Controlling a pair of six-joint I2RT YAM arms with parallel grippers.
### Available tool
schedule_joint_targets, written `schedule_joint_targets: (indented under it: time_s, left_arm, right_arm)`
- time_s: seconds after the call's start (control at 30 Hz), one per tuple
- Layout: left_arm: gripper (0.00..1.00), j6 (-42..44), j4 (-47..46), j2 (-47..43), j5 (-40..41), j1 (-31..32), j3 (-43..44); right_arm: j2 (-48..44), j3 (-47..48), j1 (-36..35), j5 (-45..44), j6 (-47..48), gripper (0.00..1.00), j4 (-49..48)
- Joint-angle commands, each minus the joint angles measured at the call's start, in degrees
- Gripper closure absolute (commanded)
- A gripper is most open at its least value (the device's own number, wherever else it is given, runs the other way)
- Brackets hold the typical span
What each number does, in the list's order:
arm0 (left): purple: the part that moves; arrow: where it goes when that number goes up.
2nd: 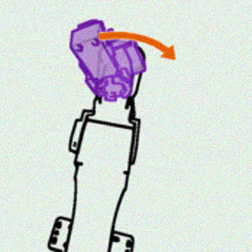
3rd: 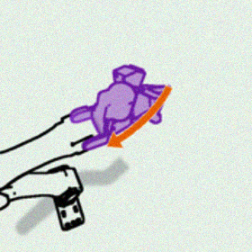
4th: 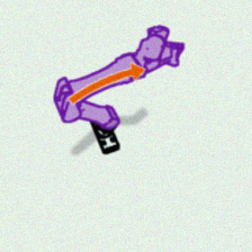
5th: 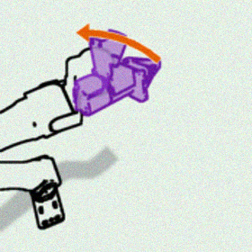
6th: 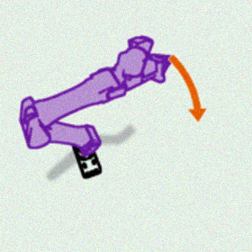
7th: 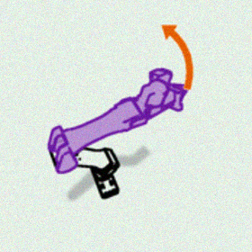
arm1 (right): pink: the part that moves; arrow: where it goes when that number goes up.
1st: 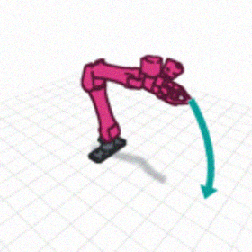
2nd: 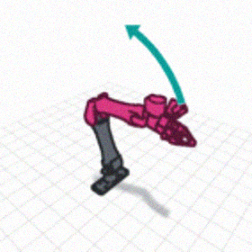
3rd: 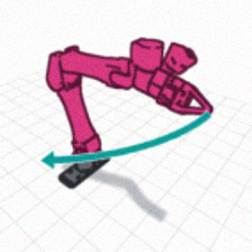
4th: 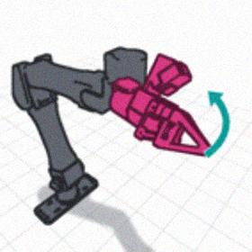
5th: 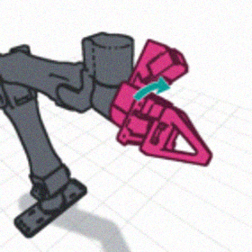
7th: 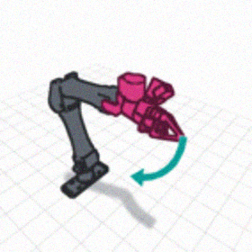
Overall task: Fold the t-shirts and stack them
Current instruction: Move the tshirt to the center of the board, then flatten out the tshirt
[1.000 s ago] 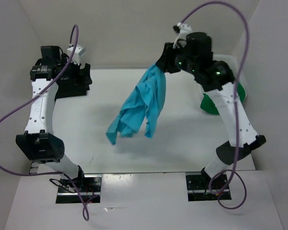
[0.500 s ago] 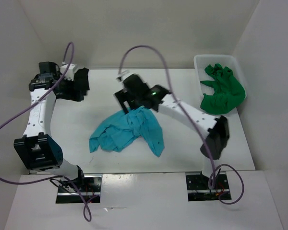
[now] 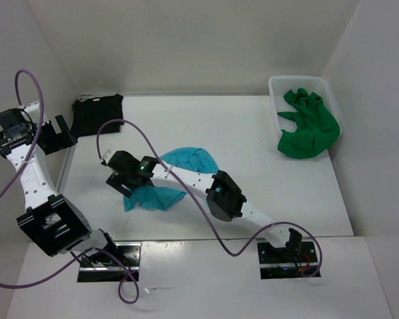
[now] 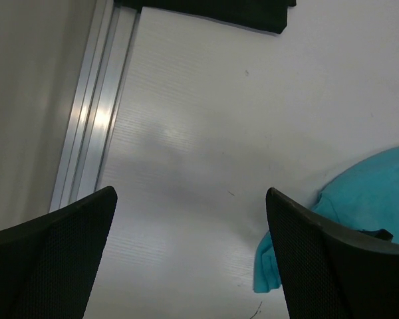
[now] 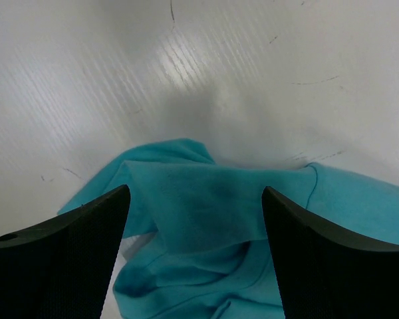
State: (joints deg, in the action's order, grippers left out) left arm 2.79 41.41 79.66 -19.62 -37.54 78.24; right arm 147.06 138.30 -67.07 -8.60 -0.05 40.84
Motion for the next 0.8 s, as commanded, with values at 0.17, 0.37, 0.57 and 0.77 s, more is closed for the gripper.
schedule_joint_targets:
  time_s: [0.17,0.37,0.57,0.77]
  left_arm:
    - [0.01,-1.1,-1.8,-0.1,-6.5,-0.6,-0.3]
    - [0.01,0.0,-1.2,-0.1,-8.6,-0.6,-0.3]
    - [0.01,1.7,-0.7,0.4,-10.4,-0.1,1.0]
    - [0.01,3.7,0.4,0.9,-9.8,3.0,8.2]
  right_arm:
    - [2.6,1.2,-0.2,-1.9,-0.6,0.37,-1.7]
    - [1.2,2.3,-0.2,-2.4,-1.3,1.00,-1.7]
    - [-8.9,10.4,0.5,-9.7,-2.0,1.00,-0.7]
    - [-26.3,11.7,6.3,-25.8,-4.2,1.00,1.3]
